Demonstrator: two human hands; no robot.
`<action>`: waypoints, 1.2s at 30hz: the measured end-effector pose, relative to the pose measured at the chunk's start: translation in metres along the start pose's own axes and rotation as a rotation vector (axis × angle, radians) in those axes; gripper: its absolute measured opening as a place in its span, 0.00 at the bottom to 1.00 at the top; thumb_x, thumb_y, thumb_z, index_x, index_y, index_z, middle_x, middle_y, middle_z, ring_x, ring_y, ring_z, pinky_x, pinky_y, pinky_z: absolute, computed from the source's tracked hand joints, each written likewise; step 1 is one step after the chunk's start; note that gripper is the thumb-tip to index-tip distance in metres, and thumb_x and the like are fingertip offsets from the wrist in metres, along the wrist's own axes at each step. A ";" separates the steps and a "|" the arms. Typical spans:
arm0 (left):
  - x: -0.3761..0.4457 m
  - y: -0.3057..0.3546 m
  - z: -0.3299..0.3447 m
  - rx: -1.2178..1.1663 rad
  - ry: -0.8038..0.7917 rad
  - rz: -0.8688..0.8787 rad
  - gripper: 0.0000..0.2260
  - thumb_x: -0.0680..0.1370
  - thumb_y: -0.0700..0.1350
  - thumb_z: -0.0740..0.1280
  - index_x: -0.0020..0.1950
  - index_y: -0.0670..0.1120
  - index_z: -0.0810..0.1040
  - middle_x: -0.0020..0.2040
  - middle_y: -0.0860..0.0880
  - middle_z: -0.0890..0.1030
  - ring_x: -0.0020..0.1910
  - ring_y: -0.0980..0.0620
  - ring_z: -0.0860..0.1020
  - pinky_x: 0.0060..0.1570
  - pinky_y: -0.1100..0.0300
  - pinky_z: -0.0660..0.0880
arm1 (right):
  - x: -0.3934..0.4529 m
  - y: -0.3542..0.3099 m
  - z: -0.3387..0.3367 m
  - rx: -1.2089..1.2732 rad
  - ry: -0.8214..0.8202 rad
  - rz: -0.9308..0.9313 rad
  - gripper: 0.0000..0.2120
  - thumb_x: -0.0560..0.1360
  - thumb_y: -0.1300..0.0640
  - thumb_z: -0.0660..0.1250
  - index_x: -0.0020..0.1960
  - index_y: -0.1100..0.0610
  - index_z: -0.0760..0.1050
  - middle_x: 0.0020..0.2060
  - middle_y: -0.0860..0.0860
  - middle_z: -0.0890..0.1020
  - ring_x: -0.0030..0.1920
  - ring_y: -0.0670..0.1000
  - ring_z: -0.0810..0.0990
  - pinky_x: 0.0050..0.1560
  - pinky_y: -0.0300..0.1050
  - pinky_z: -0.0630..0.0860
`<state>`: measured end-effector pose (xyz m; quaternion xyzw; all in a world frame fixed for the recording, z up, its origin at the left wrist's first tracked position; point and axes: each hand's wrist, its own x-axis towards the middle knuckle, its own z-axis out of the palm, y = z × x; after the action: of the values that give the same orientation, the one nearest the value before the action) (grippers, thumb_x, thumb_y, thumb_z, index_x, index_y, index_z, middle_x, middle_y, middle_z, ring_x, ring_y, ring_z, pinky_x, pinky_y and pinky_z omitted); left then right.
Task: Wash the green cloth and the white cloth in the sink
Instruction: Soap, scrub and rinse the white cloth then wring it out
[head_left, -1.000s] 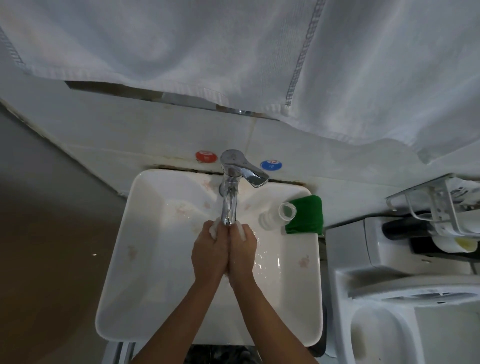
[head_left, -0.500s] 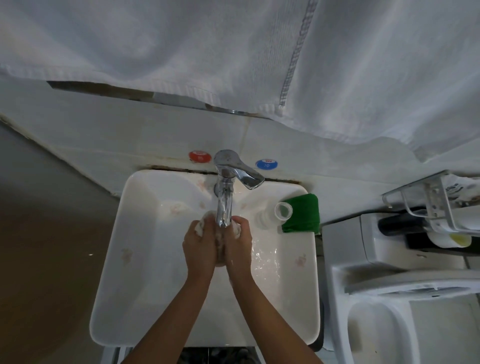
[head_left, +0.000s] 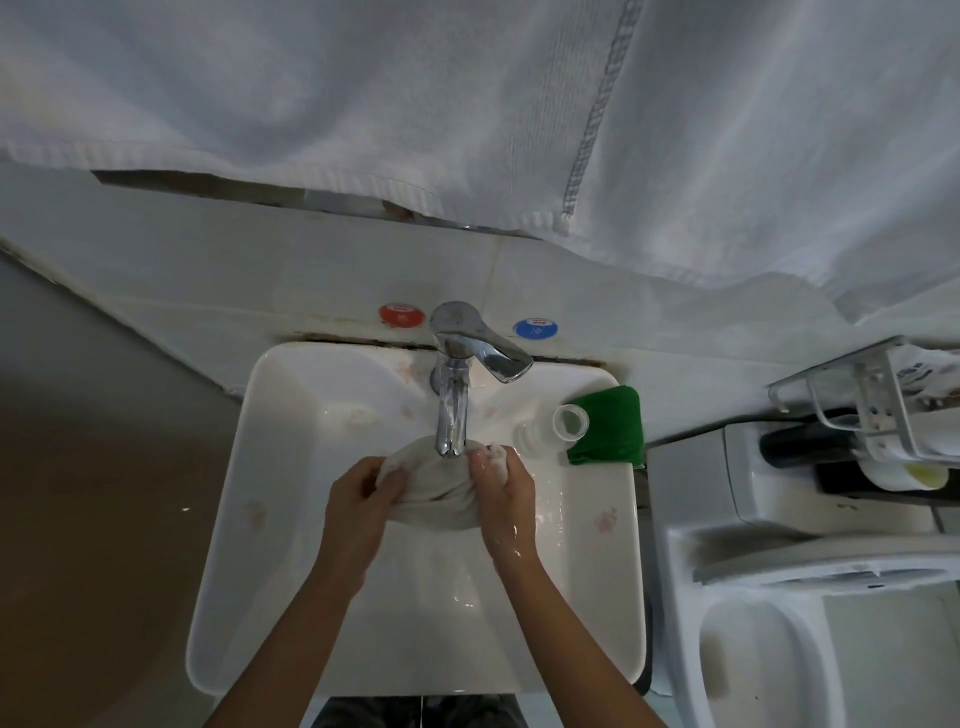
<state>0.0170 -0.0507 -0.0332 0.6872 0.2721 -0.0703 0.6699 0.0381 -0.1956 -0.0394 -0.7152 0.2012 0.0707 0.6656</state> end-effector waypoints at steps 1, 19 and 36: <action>-0.002 0.003 0.001 -0.009 -0.015 -0.016 0.04 0.71 0.43 0.66 0.45 0.47 0.78 0.40 0.50 0.80 0.40 0.52 0.76 0.39 0.59 0.70 | 0.000 0.000 0.001 0.006 -0.008 -0.014 0.09 0.79 0.60 0.64 0.42 0.64 0.74 0.34 0.48 0.73 0.33 0.41 0.69 0.37 0.37 0.67; -0.015 0.019 0.053 0.224 0.226 0.019 0.11 0.81 0.46 0.58 0.42 0.44 0.73 0.36 0.49 0.76 0.36 0.54 0.74 0.34 0.65 0.66 | 0.005 -0.006 0.033 -0.008 0.103 0.111 0.16 0.80 0.60 0.59 0.33 0.55 0.70 0.28 0.45 0.74 0.32 0.44 0.70 0.37 0.42 0.68; 0.008 0.019 0.049 0.452 0.190 0.126 0.17 0.82 0.50 0.52 0.41 0.43 0.72 0.39 0.44 0.76 0.41 0.39 0.77 0.41 0.53 0.69 | -0.008 -0.011 0.033 -0.181 0.076 0.104 0.14 0.79 0.56 0.59 0.35 0.53 0.69 0.29 0.46 0.75 0.29 0.38 0.72 0.33 0.35 0.66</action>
<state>0.0456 -0.0950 -0.0247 0.8387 0.2678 -0.0225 0.4736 0.0402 -0.1614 -0.0300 -0.7631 0.2559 0.0957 0.5857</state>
